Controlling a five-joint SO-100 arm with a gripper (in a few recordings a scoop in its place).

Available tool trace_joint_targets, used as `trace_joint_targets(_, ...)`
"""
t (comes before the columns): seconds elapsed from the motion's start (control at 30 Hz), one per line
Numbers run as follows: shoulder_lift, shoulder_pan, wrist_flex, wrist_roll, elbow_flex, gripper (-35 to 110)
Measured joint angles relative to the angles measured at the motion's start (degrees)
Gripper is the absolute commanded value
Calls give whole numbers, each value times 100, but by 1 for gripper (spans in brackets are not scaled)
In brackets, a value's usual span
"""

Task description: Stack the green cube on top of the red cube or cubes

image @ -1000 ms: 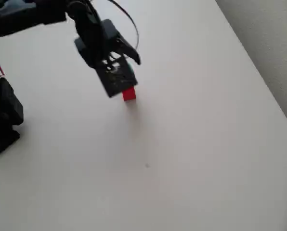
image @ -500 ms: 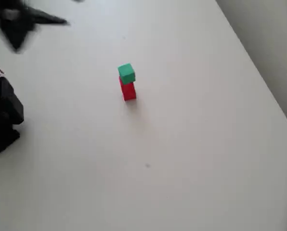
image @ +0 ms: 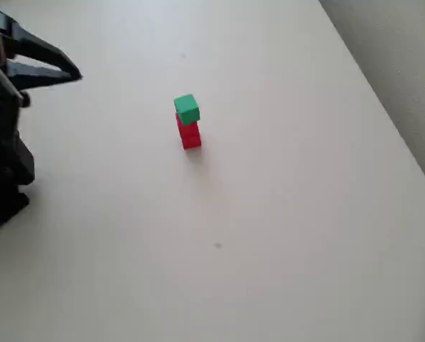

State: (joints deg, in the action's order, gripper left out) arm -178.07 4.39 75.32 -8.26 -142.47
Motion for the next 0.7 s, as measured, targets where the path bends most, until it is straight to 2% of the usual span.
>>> trace_joint_targets(0.13, -598, 105, -158, 0, -1415, -2)
trace_joint_targets(0.3, -958, 141, -176, 0, -2153, -2)
trace_joint_targets(0.7, -1028, 413, -290, 0, -2769, -2)
